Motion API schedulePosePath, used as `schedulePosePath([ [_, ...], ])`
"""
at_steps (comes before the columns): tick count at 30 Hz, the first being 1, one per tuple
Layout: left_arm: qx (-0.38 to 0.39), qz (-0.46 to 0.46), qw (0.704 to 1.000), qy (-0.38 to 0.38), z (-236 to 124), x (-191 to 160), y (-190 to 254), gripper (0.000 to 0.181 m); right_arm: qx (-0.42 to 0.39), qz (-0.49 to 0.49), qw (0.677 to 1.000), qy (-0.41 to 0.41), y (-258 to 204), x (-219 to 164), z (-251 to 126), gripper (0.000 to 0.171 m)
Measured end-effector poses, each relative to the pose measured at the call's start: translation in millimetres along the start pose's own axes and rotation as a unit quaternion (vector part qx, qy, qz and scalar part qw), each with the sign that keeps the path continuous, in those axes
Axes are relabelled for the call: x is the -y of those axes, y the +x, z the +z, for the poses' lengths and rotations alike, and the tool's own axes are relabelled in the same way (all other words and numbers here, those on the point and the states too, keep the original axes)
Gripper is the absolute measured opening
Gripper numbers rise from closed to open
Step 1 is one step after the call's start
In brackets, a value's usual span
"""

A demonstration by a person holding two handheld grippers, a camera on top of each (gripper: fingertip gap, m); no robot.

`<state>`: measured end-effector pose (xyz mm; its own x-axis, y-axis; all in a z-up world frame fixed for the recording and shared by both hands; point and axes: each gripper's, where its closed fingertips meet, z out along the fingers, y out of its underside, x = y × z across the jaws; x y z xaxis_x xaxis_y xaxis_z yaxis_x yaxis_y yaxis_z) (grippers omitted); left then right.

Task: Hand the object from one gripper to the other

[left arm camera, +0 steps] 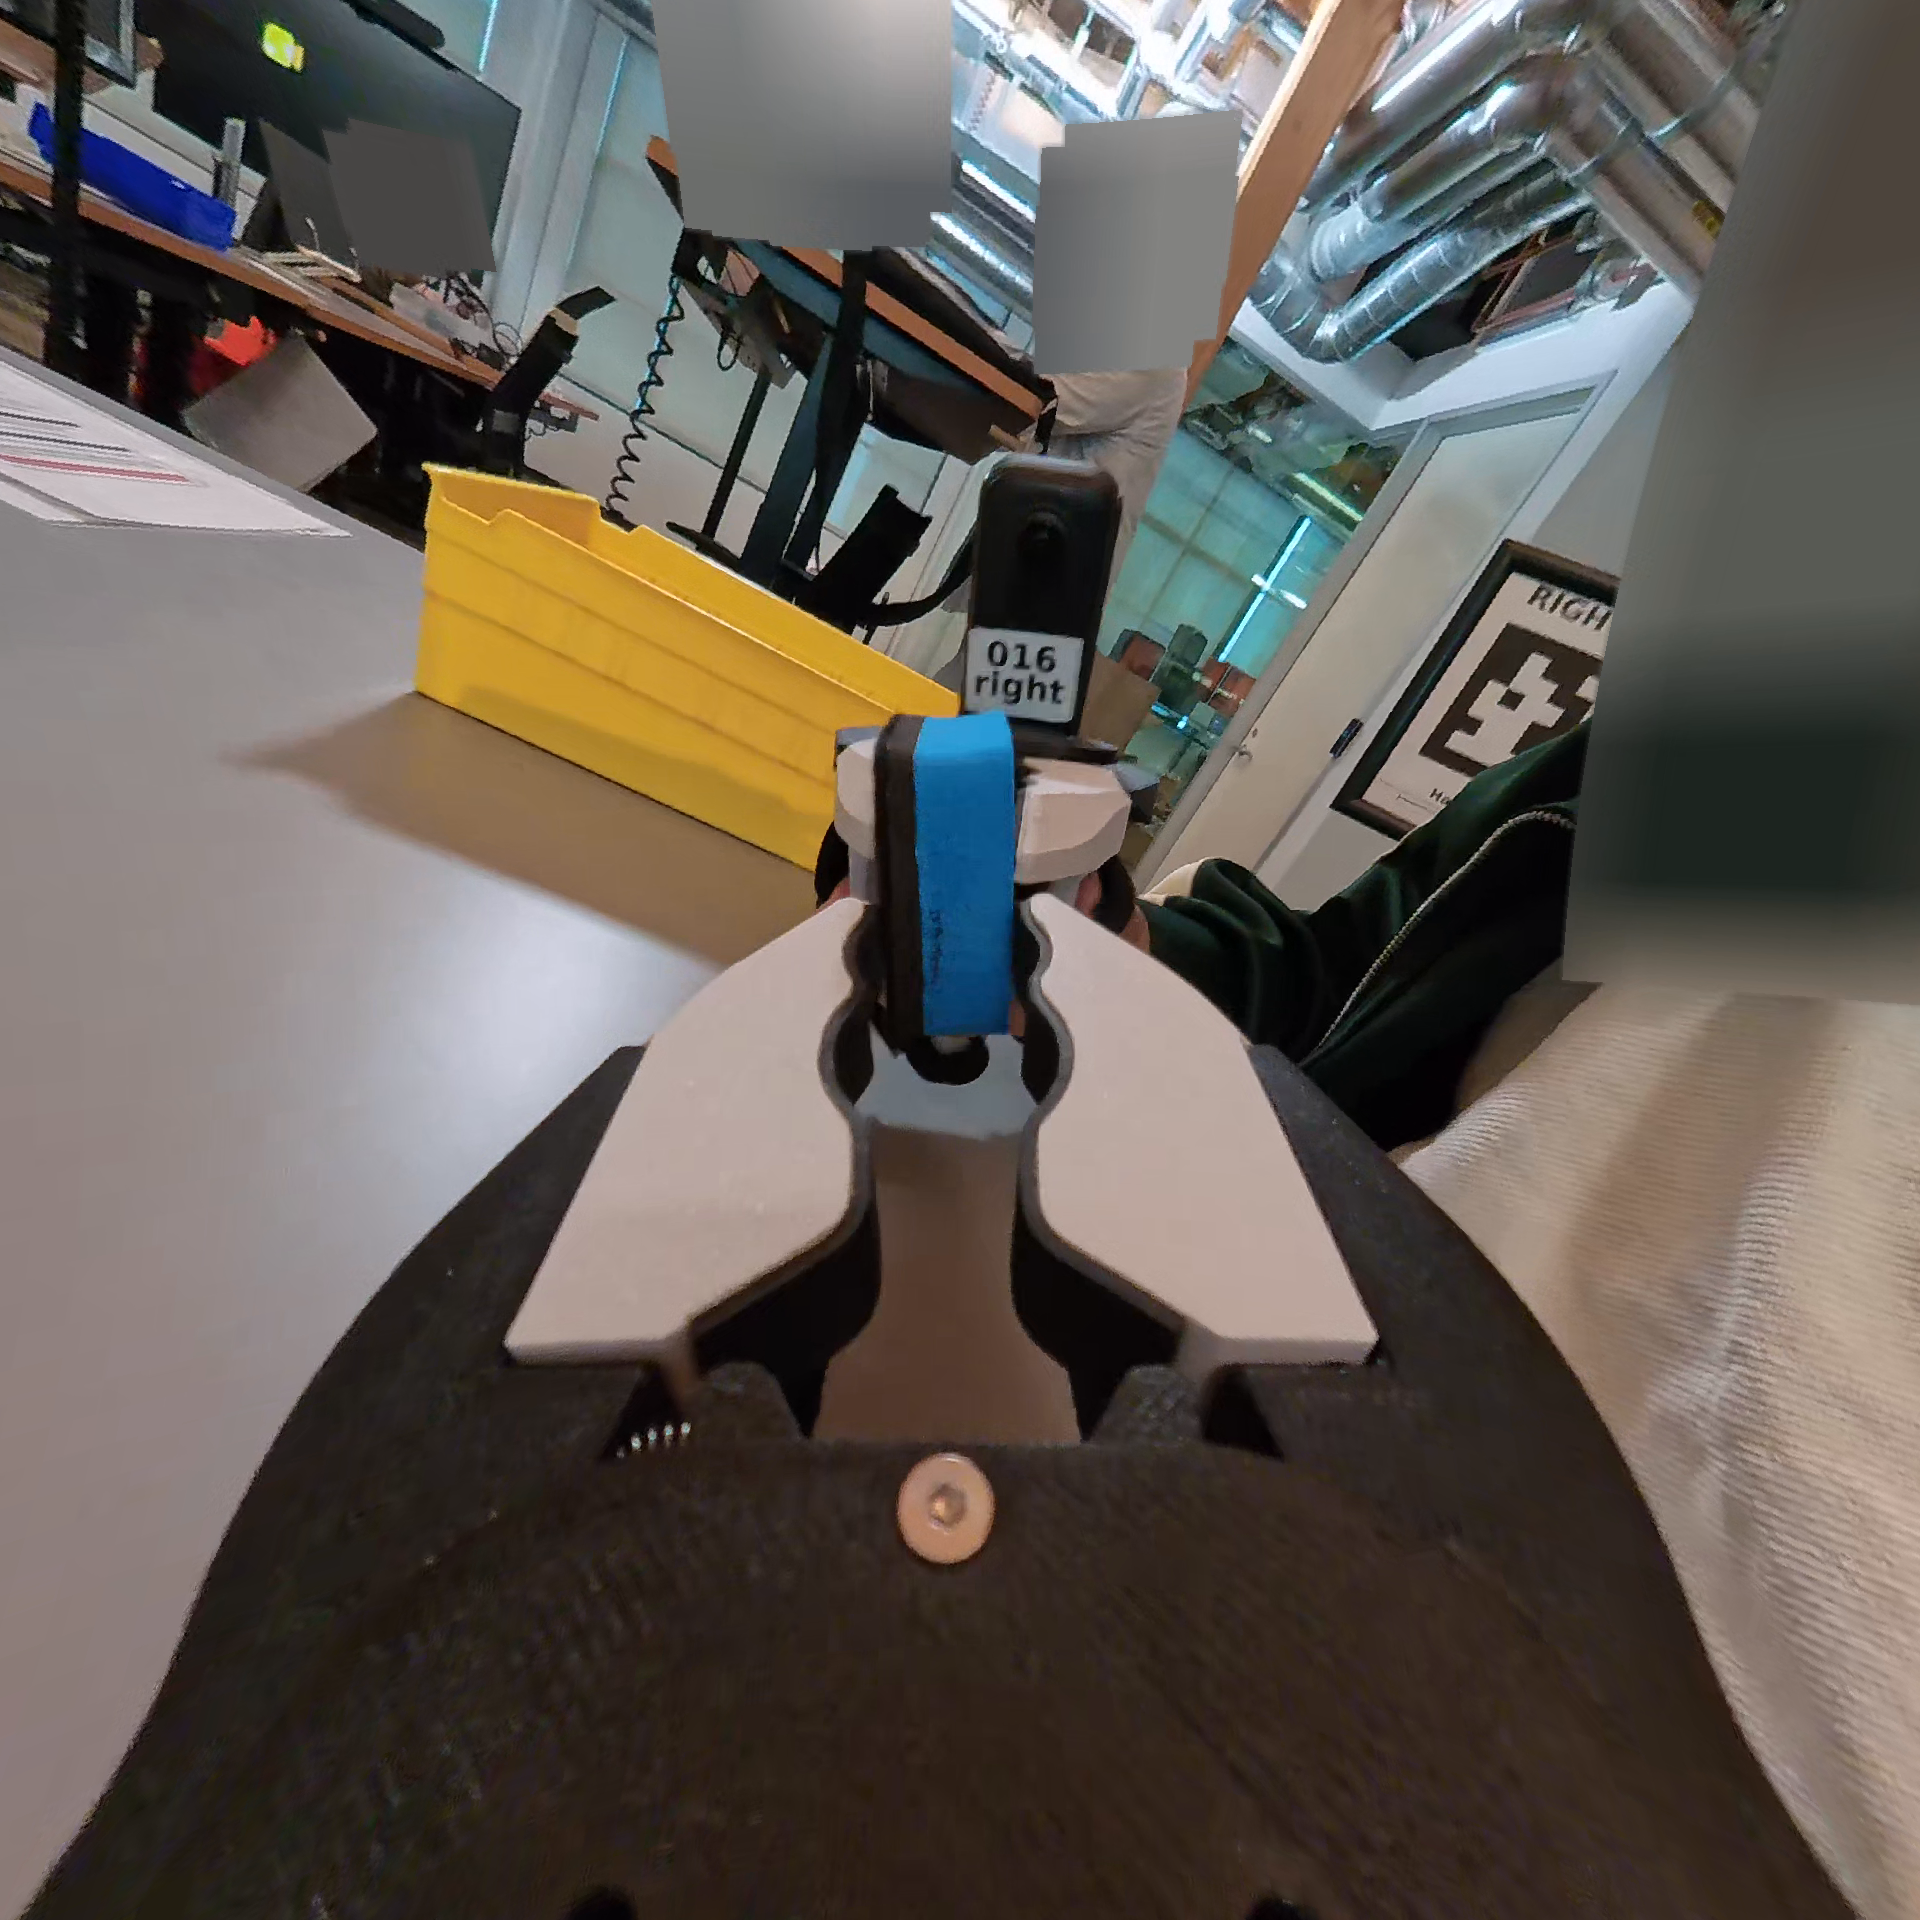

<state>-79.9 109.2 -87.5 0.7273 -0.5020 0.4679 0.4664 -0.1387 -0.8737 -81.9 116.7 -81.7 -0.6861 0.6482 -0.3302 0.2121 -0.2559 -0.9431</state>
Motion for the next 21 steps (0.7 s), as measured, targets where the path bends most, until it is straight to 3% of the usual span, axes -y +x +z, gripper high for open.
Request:
schedulePosePath([
  [4,0.075,0.024,0.997,-0.029,-1.1,-9.4,-21.7,0.045,-0.084,-0.049,0.995,-0.022,18.0,1.6,-7.6,0.023],
  [7,0.123,0.016,0.991,-0.045,-6.7,-12.3,-35.5,0.052,-0.187,-0.138,0.969,-0.087,38.7,-4.6,-16.5,0.023],
  [8,0.134,-0.002,0.99,-0.046,-7.7,-13.1,-39.5,0.068,-0.211,-0.174,0.955,-0.114,42.4,-8.3,-17.2,0.024],
  [9,0.147,-0.026,0.988,-0.04,-8.8,-13.1,-44.2,0.084,-0.236,-0.213,0.936,-0.147,46.0,-12.7,-17.6,0.024],
  [12,0.153,-0.091,0.984,-0.031,-9.2,-16.0,-48.2,0.098,-0.302,-0.345,0.85,-0.26,55.2,-26.9,-18.5,0.023],
  [16,0.187,-0.094,0.975,-0.078,-9.1,-31.2,-55.2,0.098,-0.34,-0.484,0.722,-0.359,54.7,-37.5,-13.0,0.023],
  [18,0.198,-0.079,0.972,-0.097,-8.9,-35.3,-55.8,0.092,-0.337,-0.519,0.688,-0.378,48.7,-41.7,-6.5,0.024],
  [21,0.2,-0.059,0.971,-0.114,-8.1,-37.0,-52.9,0.081,-0.332,-0.552,0.662,-0.383,40.2,-41.5,0.8,0.024],
])
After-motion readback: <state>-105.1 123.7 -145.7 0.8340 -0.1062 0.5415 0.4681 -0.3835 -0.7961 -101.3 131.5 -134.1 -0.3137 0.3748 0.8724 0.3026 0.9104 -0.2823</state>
